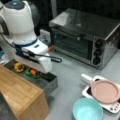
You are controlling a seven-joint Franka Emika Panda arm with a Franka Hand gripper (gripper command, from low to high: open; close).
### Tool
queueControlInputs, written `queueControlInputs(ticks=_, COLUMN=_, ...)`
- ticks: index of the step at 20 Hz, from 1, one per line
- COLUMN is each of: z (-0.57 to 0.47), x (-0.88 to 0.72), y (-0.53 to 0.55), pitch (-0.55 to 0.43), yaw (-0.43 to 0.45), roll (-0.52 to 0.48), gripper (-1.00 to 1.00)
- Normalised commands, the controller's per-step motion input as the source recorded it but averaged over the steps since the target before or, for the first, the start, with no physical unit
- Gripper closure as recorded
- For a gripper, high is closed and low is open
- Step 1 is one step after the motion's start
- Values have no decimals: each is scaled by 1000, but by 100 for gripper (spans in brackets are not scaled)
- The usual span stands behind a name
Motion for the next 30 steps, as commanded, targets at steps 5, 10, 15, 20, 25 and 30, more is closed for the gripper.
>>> queueControlInputs(ticks=5, z=-186, x=-30, y=-78, pitch=-140, yaw=115, roll=139, gripper=100)
queueControlInputs(ticks=10, z=-70, x=-120, y=-96, pitch=-118, yaw=34, roll=197, gripper=-100)
queueControlInputs(ticks=15, z=-14, x=-134, y=-6, pitch=-86, yaw=-1, roll=159, gripper=-100)
queueControlInputs(ticks=20, z=-10, x=-160, y=52, pitch=-60, yaw=-28, roll=151, gripper=-100)
queueControlInputs(ticks=25, z=-32, x=-154, y=79, pitch=-57, yaw=-56, roll=132, gripper=-100)
queueControlInputs(ticks=30, z=9, x=-181, y=78, pitch=-23, yaw=-208, roll=125, gripper=-100)
